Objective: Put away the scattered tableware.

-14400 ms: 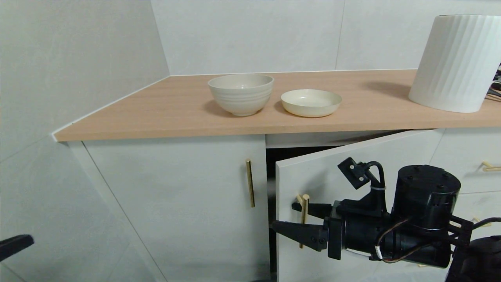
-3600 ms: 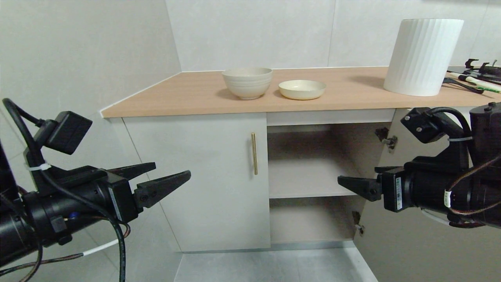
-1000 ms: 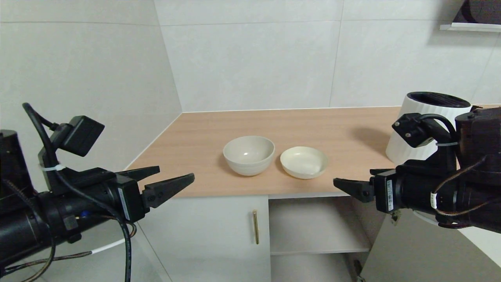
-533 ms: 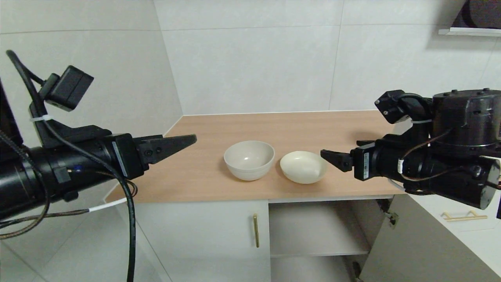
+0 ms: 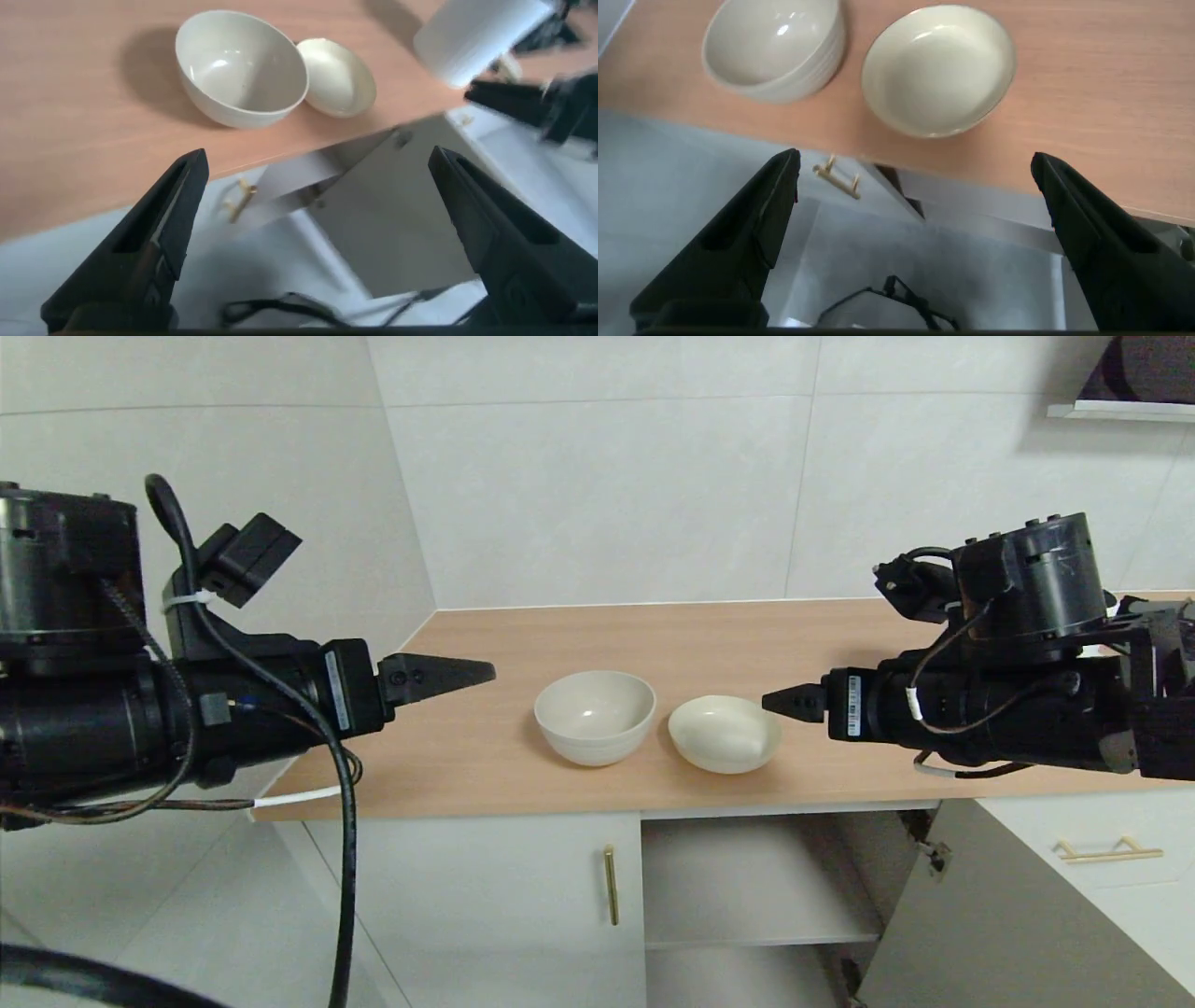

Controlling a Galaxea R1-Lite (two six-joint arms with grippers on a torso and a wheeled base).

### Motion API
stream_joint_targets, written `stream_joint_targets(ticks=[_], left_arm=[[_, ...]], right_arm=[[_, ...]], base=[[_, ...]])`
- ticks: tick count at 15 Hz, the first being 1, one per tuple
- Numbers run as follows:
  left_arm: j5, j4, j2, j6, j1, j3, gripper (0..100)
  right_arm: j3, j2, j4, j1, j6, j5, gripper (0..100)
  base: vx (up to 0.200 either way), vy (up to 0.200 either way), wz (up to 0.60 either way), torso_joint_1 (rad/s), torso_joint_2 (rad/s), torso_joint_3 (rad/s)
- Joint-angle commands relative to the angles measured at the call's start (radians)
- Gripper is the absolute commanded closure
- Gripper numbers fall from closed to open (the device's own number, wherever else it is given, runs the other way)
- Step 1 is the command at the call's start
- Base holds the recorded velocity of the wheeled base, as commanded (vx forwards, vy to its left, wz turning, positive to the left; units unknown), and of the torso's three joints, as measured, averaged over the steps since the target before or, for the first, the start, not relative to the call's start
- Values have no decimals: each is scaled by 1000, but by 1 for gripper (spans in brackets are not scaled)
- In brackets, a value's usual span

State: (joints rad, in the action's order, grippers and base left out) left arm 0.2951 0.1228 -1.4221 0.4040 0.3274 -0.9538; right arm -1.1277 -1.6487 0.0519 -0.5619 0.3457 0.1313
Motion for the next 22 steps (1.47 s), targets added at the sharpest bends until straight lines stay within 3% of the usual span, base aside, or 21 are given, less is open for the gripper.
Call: stream_joint_targets(ticks=[1, 3, 4, 5, 6, 7, 8, 10, 14, 22], left_arm=[[-4, -5, -112, 108, 2, -63, 0], [-25, -5, -173, 174, 5, -92, 0], [-71, -6, -241, 199, 7, -112, 0], [-71, -6, -241, 199, 7, -112, 0], [-145, -3, -342, 203, 7, -143, 0], [-159, -2, -373, 214, 10, -151, 0], [-163, 3, -419, 256, 22, -169, 0], [-185, 1, -477, 306, 33, -206, 0], [-300, 3, -584, 338, 61, -275, 0], [-303, 1, -590, 351, 62, -281, 0]], right_arm=[[-50, -89, -6, 5, 30, 50, 0], [-83, -141, -6, 20, 45, 105, 0], [-95, -169, 0, 34, 68, 108, 0], [-95, -169, 0, 34, 68, 108, 0], [-104, -195, 8, 51, 75, 106, 0], [-104, -203, 14, 56, 75, 108, 0], [-104, -207, 22, 59, 75, 108, 0], [-103, -210, 22, 63, 75, 106, 0], [-103, -215, 22, 65, 75, 106, 0], [-103, -220, 22, 65, 75, 106, 0]], base=[[0, 0, 0, 0, 0, 0], [0, 0, 0, 0, 0, 0], [0, 0, 0, 0, 0, 0], [0, 0, 0, 0, 0, 0], [0, 0, 0, 0, 0, 0], [0, 0, 0, 0, 0, 0], [0, 0, 0, 0, 0, 0], [0, 0, 0, 0, 0, 0], [0, 0, 0, 0, 0, 0], [0, 0, 0, 0, 0, 0]])
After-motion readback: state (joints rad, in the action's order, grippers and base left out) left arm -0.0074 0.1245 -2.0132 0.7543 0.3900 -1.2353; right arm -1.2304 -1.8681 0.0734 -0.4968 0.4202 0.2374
